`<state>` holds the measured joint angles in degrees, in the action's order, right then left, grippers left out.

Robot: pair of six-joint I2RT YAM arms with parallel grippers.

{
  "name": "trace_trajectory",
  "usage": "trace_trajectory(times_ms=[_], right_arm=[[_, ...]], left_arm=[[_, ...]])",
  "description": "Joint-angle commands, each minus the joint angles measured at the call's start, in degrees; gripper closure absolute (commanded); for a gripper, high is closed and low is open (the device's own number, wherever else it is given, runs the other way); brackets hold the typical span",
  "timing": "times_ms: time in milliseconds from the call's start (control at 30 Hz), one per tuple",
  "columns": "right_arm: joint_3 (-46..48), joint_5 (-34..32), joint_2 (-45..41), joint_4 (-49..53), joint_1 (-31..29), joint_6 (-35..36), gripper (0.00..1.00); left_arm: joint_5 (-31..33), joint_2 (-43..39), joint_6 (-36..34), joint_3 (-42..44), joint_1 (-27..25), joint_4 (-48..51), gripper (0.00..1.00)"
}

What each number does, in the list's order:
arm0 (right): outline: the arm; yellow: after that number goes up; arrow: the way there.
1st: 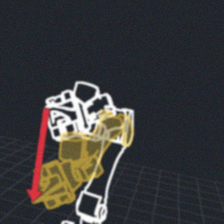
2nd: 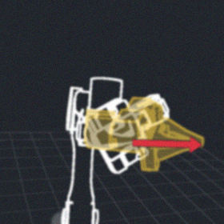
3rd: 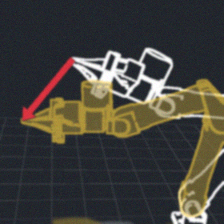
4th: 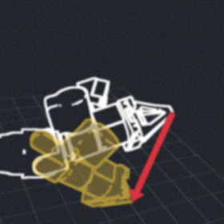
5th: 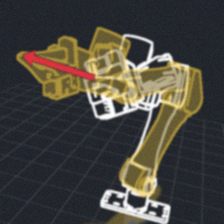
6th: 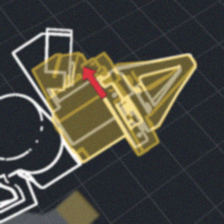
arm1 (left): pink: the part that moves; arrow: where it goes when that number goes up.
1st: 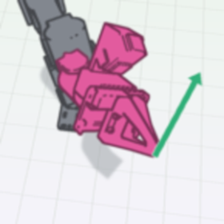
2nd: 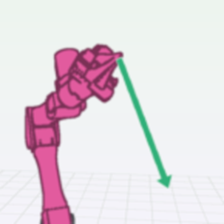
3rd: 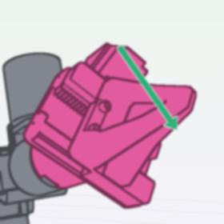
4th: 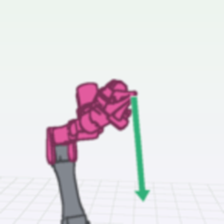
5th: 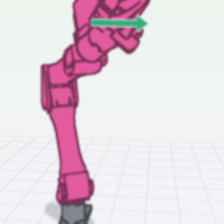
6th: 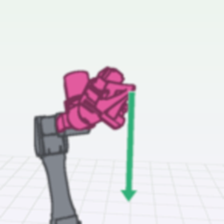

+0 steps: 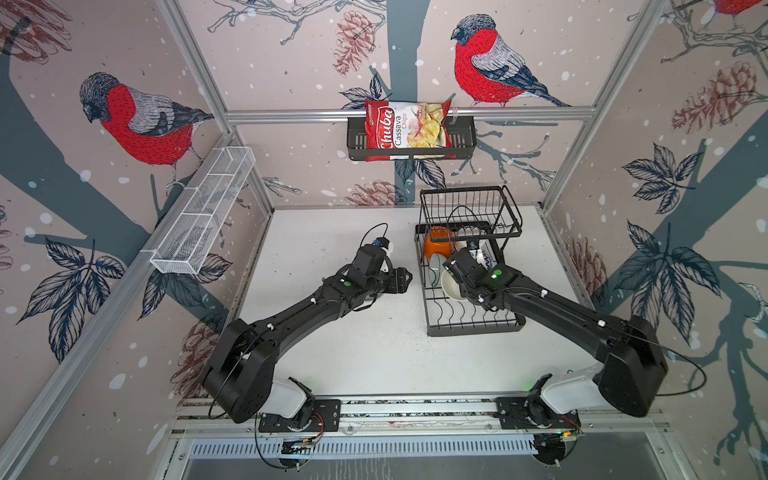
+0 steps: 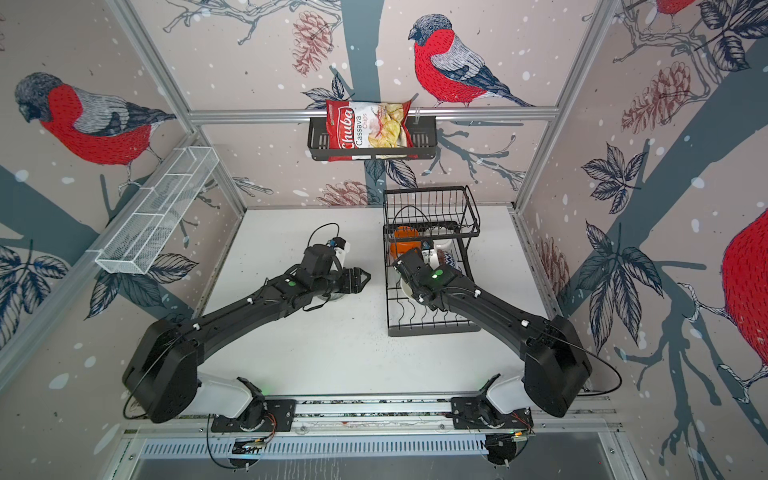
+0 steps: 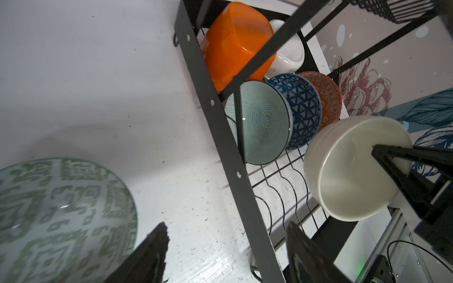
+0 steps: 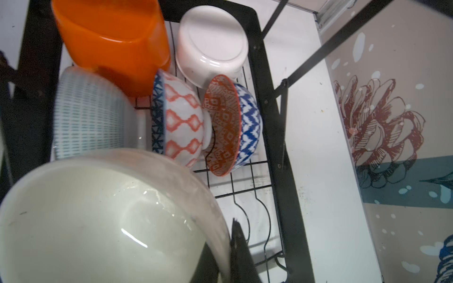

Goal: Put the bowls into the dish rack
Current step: 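Carry the cream bowl over the rack with the right gripper while left gripper releases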

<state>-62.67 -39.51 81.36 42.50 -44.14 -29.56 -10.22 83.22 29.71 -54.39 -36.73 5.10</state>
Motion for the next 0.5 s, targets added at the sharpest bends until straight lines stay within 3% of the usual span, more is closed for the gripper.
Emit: trace_trajectory(times_ms=[0,200,467], right_arm=[[0.57,-2.68,-1.74,-1.29,1.08,-1.78,1.00],[1.80,-2.52,-5.52,-1.50,4.33,-2.19,1.00],[4.03,0.39,-9.20,-4.87,6.74,-0.59,1.00]], left_arm=[[2.16,2.65,-1.12,-2.41,-2.17,0.40,0.26],[3.95,9.05,-1.10,-7.88,-5.23,3.77,0.30],[4.86,16.39,-1.24,-13.73,-5.53,8.40,0.41]])
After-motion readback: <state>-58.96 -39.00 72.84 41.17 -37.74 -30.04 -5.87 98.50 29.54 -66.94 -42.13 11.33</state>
